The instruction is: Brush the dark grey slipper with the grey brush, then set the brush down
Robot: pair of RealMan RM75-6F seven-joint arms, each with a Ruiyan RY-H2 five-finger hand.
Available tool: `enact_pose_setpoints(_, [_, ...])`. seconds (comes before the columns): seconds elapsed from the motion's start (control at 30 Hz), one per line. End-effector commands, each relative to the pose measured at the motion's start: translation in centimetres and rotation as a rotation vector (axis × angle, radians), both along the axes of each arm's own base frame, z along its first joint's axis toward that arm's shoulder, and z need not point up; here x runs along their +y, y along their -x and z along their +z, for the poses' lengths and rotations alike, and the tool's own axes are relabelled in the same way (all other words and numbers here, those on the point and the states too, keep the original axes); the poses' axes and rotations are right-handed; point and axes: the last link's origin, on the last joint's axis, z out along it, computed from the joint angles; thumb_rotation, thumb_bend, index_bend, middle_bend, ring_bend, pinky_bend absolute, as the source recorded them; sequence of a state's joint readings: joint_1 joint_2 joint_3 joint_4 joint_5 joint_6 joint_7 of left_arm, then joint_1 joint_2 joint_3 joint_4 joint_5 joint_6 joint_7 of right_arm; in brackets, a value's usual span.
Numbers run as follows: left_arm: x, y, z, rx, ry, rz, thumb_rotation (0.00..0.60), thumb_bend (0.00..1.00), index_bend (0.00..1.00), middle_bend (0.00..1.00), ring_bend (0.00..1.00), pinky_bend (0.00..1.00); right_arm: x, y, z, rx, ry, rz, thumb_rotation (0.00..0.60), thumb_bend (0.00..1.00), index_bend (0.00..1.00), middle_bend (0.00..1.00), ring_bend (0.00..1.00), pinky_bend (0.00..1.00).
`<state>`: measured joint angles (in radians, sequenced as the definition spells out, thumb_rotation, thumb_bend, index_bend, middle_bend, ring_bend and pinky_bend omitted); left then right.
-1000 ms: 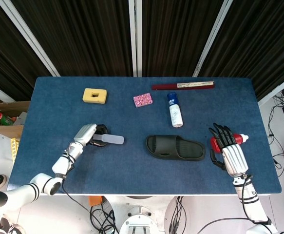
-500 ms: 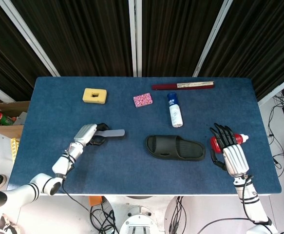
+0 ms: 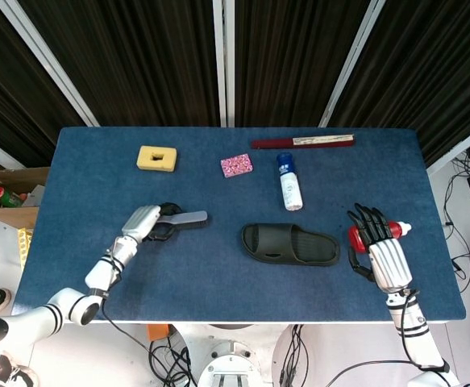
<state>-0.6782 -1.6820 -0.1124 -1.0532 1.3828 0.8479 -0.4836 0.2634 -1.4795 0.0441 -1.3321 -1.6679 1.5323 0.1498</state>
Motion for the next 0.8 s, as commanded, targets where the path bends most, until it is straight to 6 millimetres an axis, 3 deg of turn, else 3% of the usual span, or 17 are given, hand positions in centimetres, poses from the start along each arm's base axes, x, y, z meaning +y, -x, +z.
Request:
enact_pose_setpoints(0.03, [-0.28,0.05,0.08,0.006,0.000,-0.012,0.600,0.43,0.26,0.14,0.12,0.32,0.00,0.00,-0.02,0.001,-0.001,0.000,0.600,0.54,0.00,0.00,0.00,0.00])
enact_pose_setpoints(0.67, [-0.49,-0.12,0.30,-0.011,-0.005,-0.036,0.600,0.42,0.24,0.13,0.10,0.30,-0.11,-0.10,0.02,0.011,0.001,-0.007,0.600,0.57,0.00,0.00,0.00,0.00])
enact_pose_setpoints(0.8, [-0.53,-0.16,0.57,-0.019,-0.019,-0.042,0.600,0.41,0.24,0.08,0.07,0.27,-0.10,-0.09,0.15,0.010,0.007,-0.007,0.600,0.57,0.00,0.00,0.00,0.00])
